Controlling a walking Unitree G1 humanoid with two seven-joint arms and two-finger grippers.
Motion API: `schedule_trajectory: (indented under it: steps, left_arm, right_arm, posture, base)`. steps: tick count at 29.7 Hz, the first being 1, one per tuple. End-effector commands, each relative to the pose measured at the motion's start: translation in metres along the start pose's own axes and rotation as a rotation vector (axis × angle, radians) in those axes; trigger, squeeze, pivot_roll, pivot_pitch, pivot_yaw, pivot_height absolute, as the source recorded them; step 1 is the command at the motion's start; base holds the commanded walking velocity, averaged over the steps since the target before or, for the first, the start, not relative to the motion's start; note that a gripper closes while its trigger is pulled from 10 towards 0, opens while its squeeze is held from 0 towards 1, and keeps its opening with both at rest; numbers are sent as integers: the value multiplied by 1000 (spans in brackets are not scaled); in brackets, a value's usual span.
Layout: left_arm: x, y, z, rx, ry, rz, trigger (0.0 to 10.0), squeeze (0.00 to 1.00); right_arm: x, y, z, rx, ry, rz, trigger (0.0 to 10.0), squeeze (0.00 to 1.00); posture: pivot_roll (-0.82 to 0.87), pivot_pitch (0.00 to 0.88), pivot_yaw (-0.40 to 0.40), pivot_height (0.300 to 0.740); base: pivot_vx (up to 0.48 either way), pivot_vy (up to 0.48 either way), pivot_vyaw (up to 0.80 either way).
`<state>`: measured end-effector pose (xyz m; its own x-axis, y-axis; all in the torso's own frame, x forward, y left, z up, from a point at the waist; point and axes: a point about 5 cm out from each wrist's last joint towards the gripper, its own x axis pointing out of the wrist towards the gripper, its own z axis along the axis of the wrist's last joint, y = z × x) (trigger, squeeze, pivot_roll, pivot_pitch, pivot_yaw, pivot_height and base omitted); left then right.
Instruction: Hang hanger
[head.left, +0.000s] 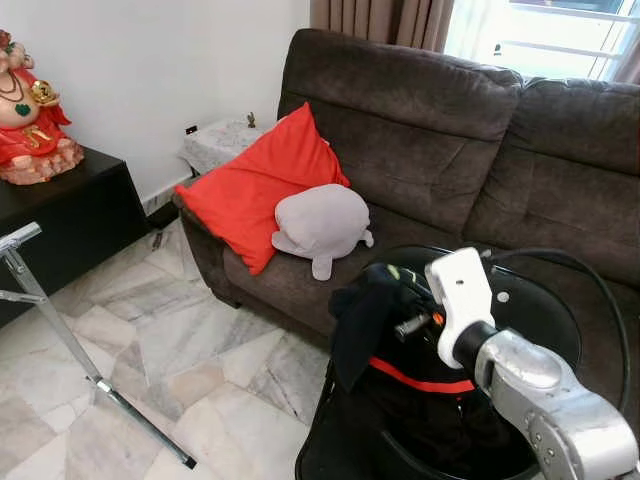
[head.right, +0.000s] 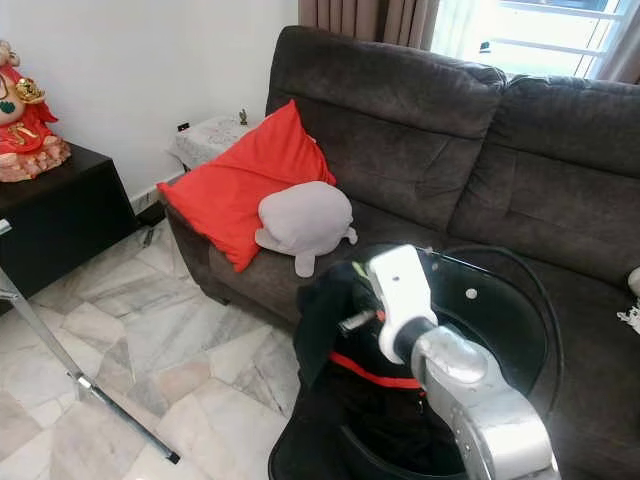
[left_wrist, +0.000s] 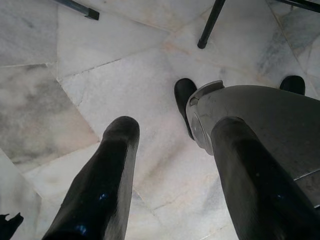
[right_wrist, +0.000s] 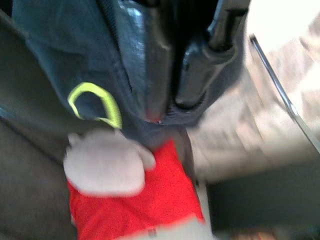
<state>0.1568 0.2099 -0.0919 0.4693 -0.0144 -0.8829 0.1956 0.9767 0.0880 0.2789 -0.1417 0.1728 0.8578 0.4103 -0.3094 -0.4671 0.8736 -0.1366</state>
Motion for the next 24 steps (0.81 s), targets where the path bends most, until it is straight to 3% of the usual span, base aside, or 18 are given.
schedule_trajectory:
  steps: [1,5,8,11,14,22,23,24]
  left_arm:
    - [-1,1,-4,3,18,0,10000,0]
    - [-1,1,-5,5,19,-1,10000,0]
    - [-1,1,-5,6,21,0,10000,0]
    - [-1,1,-5,6,21,1,10000,0]
    - [-1,1,-6,6,21,1,10000,0]
    - [-1,1,-6,6,22,2,10000,0]
    - [-1,1,-6,5,22,3,10000,0]
    - [-1,1,-6,5,22,3,10000,0]
  right_arm:
    - [5,3,-10,-106,31,37,0,0]
    - [11,5,-21,-194,35,112,0,0]
    - [21,-6,-23,-268,26,79,0,0]
    - [28,-10,-15,-285,-48,71,0,0]
    - [37,-4,-7,-336,-120,154,0,0]
    - [52,-7,-17,-380,-74,192,78,0]
    - [54,-7,-20,-381,-69,192,8549,0]
    - [55,-7,-20,-378,-67,189,8549,0]
  posture:
    - [44,0,4,740]
    - [47,0,5,740]
    - [49,0,4,740]
    - [56,0,5,740]
    - [56,0,5,740]
    - [75,0,4,740]
    - [80,0,3,740]
    - [80,0,3,740]
  base:
    - [0,0,0]
    - [0,0,0]
    - [0,0,0]
    - [0,0,0]
    - [0,0,0]
    - [0,0,0]
    - [0,0,0]
    - [0,0,0]
